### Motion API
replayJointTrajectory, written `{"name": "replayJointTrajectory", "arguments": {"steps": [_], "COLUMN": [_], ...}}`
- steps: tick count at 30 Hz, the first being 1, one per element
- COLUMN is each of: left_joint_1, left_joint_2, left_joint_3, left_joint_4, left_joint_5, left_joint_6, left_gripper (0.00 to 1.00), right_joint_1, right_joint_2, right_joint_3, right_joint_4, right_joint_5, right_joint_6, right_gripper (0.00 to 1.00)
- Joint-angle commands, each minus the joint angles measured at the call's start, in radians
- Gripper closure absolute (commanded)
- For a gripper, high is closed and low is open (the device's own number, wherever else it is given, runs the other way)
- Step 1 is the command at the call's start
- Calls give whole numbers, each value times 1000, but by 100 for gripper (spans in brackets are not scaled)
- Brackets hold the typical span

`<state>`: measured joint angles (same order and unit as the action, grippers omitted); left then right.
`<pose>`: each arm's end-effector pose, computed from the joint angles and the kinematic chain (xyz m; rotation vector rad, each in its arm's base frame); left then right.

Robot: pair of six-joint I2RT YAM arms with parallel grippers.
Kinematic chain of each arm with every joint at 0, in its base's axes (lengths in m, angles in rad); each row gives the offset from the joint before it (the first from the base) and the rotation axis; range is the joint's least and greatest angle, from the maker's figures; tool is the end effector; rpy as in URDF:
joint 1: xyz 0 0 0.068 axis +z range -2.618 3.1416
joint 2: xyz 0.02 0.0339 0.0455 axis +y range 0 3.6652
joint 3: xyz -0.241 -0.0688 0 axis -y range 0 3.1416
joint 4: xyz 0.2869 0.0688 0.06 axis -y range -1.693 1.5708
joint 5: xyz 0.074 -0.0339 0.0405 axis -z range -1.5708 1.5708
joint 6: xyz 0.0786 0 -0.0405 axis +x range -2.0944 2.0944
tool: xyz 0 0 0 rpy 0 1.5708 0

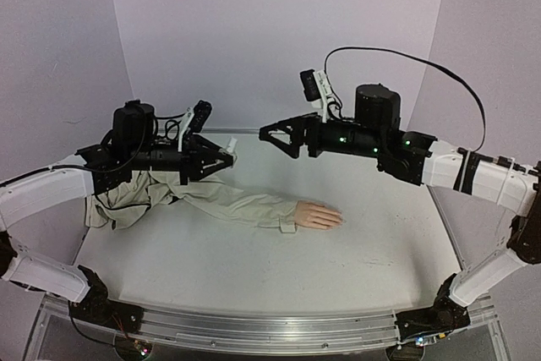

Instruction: Paint the nails

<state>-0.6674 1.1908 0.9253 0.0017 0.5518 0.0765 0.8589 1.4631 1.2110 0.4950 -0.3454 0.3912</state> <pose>0.2567 -0.2547 0.2832 1.0461 1.5779 -0.9137 0.2611 0.3433 0.3752 -0.6400 1.3141 1.2686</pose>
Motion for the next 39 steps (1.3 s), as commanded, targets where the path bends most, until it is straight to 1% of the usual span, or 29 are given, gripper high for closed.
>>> {"name": "replayJointTrajectory", "arguments": {"steps": [1,2,3,6,9,12,22,26,29,30,33,36,37,39], "left_joint_1": [1,0,0,-8,-16,-18,-23,-23,-23,-23,-23,-21,-21,-19], "left_joint_2": [110,143,168,191,182,186,191,194,192,191,187,179,175,161], "left_joint_3": [150,169,184,188,179,180,178,178,178,178,179,177,175,170], "left_joint_4": [75,75,76,76,77,75,77,77,77,77,79,78,78,79], "left_joint_5": [651,708,741,782,784,787,782,778,775,773,769,756,749,712], "left_joint_6": [-140,-170,-196,-202,-189,-193,-192,-192,-192,-192,-191,-188,-186,-180], "left_gripper": [100,100,100,100,100,100,100,100,100,100,100,100,100,100], "right_joint_1": [-6,-7,-7,-7,-7,-7,16,33,38,39,46,51,53,60], "right_joint_2": [-69,-68,-62,-25,17,64,169,204,215,218,224,230,232,238], "right_joint_3": [-60,-65,-66,-46,-20,9,99,125,135,138,141,136,133,129], "right_joint_4": [170,192,214,244,268,328,373,373,373,372,372,372,372,372], "right_joint_5": [-354,-395,-432,-482,-500,-552,-615,-636,-646,-648,-649,-646,-642,-614], "right_joint_6": [-77,-70,-61,-37,-19,25,55,55,54,54,54,53,55,61], "right_gripper": [2,2,4,15,24,33,52,64,76,79,80,84,87,100]}}
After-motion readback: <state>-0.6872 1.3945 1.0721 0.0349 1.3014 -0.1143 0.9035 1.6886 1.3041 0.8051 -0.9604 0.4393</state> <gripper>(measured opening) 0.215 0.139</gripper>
